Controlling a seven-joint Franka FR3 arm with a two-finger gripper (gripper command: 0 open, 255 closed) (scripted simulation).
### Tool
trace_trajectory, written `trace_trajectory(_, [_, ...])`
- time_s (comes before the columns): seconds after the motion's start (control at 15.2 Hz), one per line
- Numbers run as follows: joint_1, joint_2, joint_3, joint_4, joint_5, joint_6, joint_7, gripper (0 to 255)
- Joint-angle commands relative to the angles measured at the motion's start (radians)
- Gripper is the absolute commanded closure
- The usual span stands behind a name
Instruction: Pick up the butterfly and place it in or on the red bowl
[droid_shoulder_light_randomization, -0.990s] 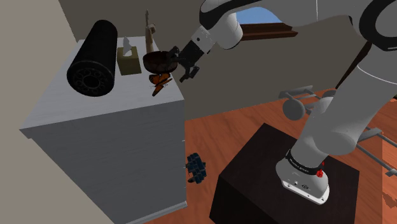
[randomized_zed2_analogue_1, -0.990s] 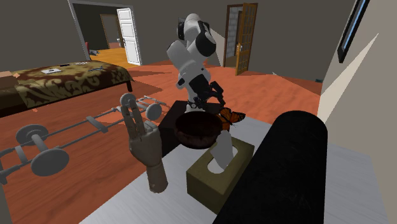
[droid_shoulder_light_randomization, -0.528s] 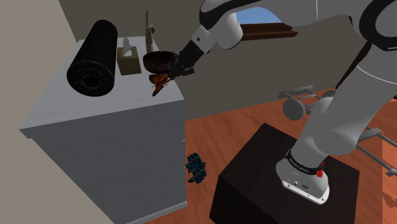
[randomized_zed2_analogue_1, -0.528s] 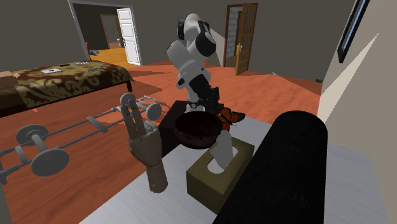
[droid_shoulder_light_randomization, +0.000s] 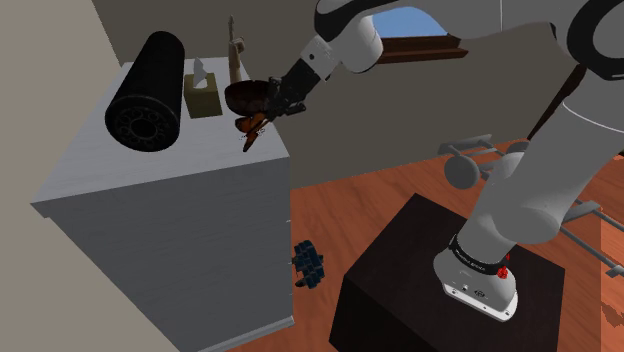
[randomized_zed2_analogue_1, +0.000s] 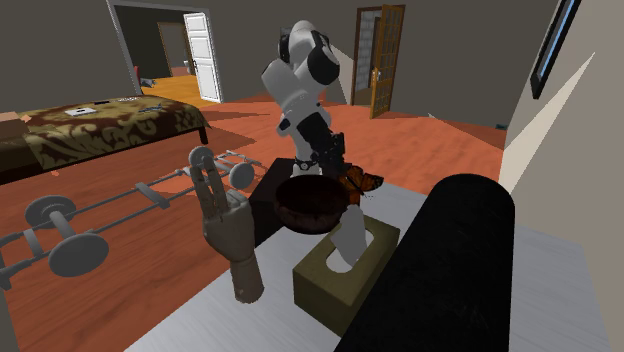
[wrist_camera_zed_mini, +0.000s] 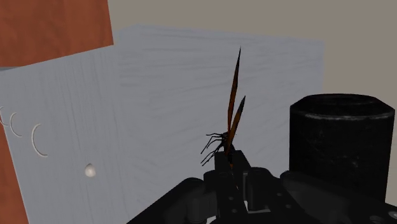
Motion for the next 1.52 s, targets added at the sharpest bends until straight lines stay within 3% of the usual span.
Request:
trace_trajectory(0.0, [-0.002,-0.008,0.0,0.012,-0.016,-0.015,0.021,255])
trace_trajectory(1.45, [-0.025,-0.046,-0.005,0.236,-0.153,-0.216,0.232,255])
